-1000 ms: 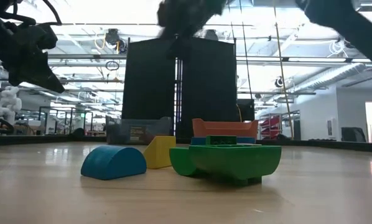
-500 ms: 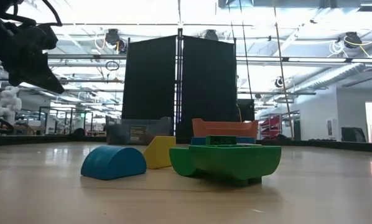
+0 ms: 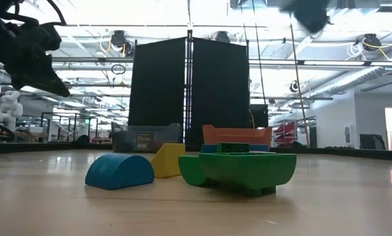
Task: Sort blocks by size
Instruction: Put the small green game piece into the black bin
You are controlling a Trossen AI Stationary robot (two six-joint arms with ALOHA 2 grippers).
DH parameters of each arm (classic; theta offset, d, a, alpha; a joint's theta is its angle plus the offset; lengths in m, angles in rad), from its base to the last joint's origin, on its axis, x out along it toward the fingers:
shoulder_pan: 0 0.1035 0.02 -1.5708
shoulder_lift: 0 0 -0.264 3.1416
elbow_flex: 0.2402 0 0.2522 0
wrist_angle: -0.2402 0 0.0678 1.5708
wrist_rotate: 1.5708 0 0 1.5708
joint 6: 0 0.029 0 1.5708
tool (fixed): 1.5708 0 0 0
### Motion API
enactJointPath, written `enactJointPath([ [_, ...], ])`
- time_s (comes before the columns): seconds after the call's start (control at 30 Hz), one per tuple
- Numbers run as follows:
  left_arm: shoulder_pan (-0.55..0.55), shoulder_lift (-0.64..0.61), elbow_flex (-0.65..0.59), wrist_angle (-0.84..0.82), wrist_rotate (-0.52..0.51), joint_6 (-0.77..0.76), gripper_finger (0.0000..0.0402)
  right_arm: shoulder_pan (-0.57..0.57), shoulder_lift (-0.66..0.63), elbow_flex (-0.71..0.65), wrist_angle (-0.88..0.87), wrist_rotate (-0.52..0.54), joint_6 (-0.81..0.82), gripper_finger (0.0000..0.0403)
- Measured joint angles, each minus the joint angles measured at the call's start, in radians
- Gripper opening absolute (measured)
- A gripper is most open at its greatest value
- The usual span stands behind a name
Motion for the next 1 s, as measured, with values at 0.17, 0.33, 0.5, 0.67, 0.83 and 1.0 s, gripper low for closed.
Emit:
enactJointPath([
  [0.17, 0.000, 0.000, 0.000, -0.001, 0.006, 0.000, 0.0000, 0.053, 0.197, -0.133, 0.441, -0.133, -0.048, 0.0184],
  [0.33, 0.000, 0.004, 0.000, -0.001, 0.006, -0.003, 0.0000, 0.094, 0.444, -0.066, 0.462, -0.245, -0.282, 0.0184],
  [0.5, 0.000, 0.013, 0.000, -0.001, 0.005, -0.008, 0.0000, 0.113, 0.633, 0.020, 0.460, -0.294, -0.374, 0.0193],
  [0.67, 0.000, 0.017, 0.000, -0.001, -0.001, -0.008, 0.0000, 0.114, 0.762, 0.107, 0.480, -0.294, -0.390, 0.0238],
  [0.83, 0.000, 0.022, 0.000, -0.001, -0.002, -0.009, 0.0000, 0.114, 0.866, 0.144, 0.470, -0.293, -0.403, 0.0298],
  [1.0, 0.000, 0.022, 0.000, 0.000, -0.002, -0.009, 0.0000, 0.118, 0.919, 0.145, 0.442, -0.291, -0.356, 0.0336],
])
